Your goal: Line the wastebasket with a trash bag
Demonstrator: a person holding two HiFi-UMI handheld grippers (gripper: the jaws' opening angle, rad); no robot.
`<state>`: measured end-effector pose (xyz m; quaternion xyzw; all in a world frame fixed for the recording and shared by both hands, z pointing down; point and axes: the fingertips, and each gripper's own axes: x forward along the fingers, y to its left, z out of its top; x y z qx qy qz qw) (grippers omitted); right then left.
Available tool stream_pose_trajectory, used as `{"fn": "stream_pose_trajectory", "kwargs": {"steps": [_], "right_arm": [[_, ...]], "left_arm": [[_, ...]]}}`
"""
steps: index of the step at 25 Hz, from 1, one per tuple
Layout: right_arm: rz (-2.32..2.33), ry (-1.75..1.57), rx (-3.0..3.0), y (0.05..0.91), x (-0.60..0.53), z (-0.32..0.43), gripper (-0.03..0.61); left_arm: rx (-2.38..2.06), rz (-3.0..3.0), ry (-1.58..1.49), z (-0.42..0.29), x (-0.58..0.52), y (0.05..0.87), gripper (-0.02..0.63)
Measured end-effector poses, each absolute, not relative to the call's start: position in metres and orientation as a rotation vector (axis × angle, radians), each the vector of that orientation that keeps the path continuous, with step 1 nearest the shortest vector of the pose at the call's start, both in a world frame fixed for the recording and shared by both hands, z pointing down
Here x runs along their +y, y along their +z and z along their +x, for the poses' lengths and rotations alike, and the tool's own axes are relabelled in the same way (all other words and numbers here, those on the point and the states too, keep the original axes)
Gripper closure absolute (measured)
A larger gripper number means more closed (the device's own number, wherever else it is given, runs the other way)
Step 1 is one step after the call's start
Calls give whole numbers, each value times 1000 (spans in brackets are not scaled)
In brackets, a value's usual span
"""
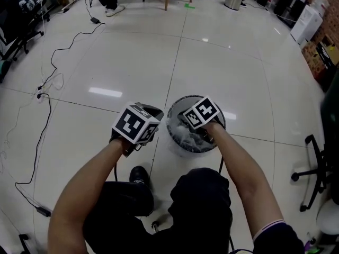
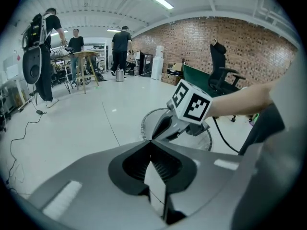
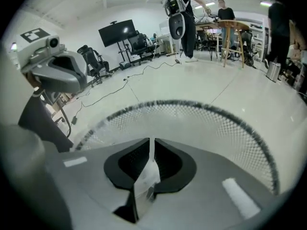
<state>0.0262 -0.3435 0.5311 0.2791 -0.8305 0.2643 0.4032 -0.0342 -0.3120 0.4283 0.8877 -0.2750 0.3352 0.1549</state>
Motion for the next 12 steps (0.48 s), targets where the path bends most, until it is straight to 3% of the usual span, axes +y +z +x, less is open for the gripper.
{"fn": "stream_pose_trajectory", "kwargs": {"steps": [12], "right_arm": [[938, 501, -2321, 403, -305, 44, 575]], "left_arm": [[-801, 2684, 817, -8, -288, 376, 603]]}}
